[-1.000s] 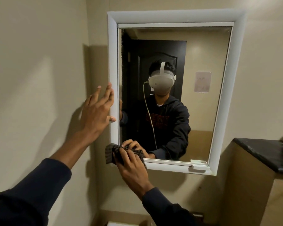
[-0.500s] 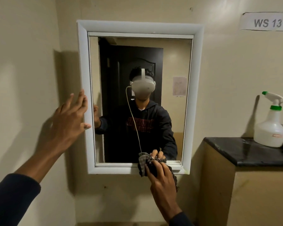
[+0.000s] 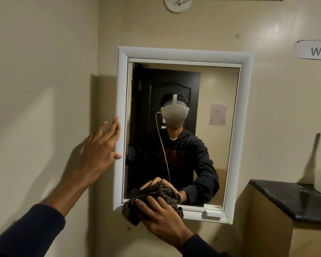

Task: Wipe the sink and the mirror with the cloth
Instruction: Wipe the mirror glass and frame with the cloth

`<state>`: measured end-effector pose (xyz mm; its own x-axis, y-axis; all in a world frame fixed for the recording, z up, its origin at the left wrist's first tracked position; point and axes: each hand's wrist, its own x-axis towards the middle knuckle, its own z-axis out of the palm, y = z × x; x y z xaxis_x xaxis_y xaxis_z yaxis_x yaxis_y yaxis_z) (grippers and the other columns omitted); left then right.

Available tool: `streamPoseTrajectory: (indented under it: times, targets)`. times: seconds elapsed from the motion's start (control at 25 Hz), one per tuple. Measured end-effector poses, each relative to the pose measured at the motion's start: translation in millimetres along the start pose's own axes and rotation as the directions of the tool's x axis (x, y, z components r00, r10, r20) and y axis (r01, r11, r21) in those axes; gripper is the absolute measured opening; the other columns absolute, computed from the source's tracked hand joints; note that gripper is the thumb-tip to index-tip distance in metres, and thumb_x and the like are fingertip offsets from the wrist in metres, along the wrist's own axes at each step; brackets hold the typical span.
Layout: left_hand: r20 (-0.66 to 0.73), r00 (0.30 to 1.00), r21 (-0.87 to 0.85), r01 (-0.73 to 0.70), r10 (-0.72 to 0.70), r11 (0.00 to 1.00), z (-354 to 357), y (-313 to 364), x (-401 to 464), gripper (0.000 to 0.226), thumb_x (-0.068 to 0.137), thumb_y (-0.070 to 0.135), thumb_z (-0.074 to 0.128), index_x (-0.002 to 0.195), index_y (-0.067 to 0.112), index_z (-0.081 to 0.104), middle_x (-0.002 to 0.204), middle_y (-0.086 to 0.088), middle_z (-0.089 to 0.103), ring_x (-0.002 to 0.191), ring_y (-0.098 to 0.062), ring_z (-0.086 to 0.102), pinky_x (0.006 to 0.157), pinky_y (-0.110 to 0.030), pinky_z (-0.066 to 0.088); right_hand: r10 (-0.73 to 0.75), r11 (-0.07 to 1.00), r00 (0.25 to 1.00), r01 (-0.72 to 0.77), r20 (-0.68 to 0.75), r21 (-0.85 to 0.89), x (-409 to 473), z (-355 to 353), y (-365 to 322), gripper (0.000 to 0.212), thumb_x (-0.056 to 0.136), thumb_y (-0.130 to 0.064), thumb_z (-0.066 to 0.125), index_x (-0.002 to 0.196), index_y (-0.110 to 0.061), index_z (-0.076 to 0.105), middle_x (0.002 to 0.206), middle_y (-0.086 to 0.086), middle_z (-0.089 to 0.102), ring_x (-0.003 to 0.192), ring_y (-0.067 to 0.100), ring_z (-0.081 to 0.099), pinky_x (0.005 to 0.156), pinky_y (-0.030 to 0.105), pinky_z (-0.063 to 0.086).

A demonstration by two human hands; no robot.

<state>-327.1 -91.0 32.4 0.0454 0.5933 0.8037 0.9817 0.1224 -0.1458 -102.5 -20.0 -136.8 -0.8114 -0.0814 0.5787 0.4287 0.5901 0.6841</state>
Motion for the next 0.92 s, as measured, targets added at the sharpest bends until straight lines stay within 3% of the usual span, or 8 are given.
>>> streamPoseTrajectory:
  times: [0.12,0.24,0.36,0.56,0.68,0.8,0.88,0.92]
  targets:
    - [-0.027,1.0,-0.08,-0.003,0.001,0.997,1.2,-4.7,-2.7,0.099,0.063,0.033,0.083,0.147,0.014,0.034,0.159,0.006,0.016,0.142,-0.026,0.033,0.103,-0.042,0.041,-0.185,0.977,0.977,0.195,0.108,-0.086,32.1,6.4,19.2,0.035,0.098,-0.026,0.044,0.128,-0.015,0.059,0.135,0.007,0.052,0.106,0.028,0.049,0.079,0.037,0.046]
    - [-0.195,0.981,-0.202,-0.043,0.003,0.978,11.5,-8.3,-9.8,0.066,0.078,0.012,0.067,0.141,0.014,0.046,0.152,0.003,0.037,0.133,-0.023,0.047,0.099,-0.034,0.046,-0.283,0.956,0.959,0.283,0.023,-0.071,77.2,-19.0,67.9,0.027,0.096,-0.024,0.054,0.117,-0.011,0.065,0.124,0.009,0.058,0.1,0.027,0.055,0.078,0.04,0.044]
    - [-0.271,0.962,-0.279,-0.043,-0.036,0.959,19.9,-11.4,-16.6,0.074,0.068,-0.013,0.05,0.137,0.016,0.051,0.145,0.003,0.048,0.129,-0.018,0.05,0.097,-0.022,0.037,-0.169,0.98,0.982,0.159,-0.081,-0.122,140.1,-66.8,142.8,0.041,0.086,-0.022,0.061,0.126,-0.014,0.061,0.126,0.007,0.057,0.109,0.026,0.049,0.087,0.042,0.043]
    - [-0.233,0.962,-0.462,0.016,-0.139,0.887,44.7,-11.4,-18.2,0.091,0.062,-0.014,0.039,0.144,0.023,0.039,0.149,0.012,0.04,0.137,-0.013,0.039,0.108,-0.033,0.04,0.148,0.947,0.964,-0.203,-0.222,-0.249,238.1,-135.1,249.1,0.046,0.085,-0.01,0.064,0.129,-0.021,0.061,0.134,0.01,0.052,0.109,0.035,0.047,0.084,0.045,0.041]
    - [-0.246,0.951,-0.52,0.035,-0.189,0.853,46.1,-8.5,-17.8,0.076,0.071,-0.002,0.036,0.143,0.023,0.041,0.148,0.014,0.04,0.137,-0.009,0.037,0.11,-0.037,0.038,0.176,0.952,0.958,-0.224,-0.225,-0.207,236.3,-126.6,239.6,0.046,0.085,-0.008,0.064,0.129,-0.02,0.061,0.133,0.01,0.053,0.11,0.036,0.046,0.086,0.046,0.043]
    - [-0.288,0.94,-0.564,-0.014,-0.181,0.826,45.9,-6.4,-17.3,0.054,0.096,0.039,0.023,0.14,0.019,0.046,0.143,0.013,0.045,0.135,-0.006,0.038,0.114,-0.025,0.03,0.123,0.989,0.968,-0.137,-0.22,-0.049,182.2,-91.8,176.8,0.04,0.089,-0.017,0.057,0.129,-0.018,0.061,0.132,0.005,0.052,0.111,0.028,0.045,0.091,0.042,0.042]
    - [-0.284,0.935,-0.578,0.01,-0.212,0.816,45.6,-7.0,-15.9,0.053,0.088,0.019,0.032,0.138,0.018,0.049,0.141,0.009,0.049,0.132,-0.013,0.044,0.112,-0.022,0.031,0.085,0.992,0.98,-0.067,-0.179,0.106,124.1,-60.8,117.2,0.03,0.092,-0.023,0.06,0.12,-0.014,0.064,0.122,0.002,0.051,0.103,0.022,0.046,0.09,0.035,0.039]
    - [-0.281,0.927,-0.571,0.046,-0.248,0.82,43.9,-6.7,-14.7,0.07,0.071,0.003,0.035,0.137,0.018,0.05,0.14,0.009,0.051,0.13,-0.016,0.047,0.111,-0.022,0.033,0.034,0.992,0.993,-0.019,-0.117,0.123,92.4,-44.1,86.1,0.029,0.092,-0.023,0.063,0.118,-0.011,0.064,0.121,0.003,0.052,0.099,0.024,0.047,0.087,0.035,0.041]
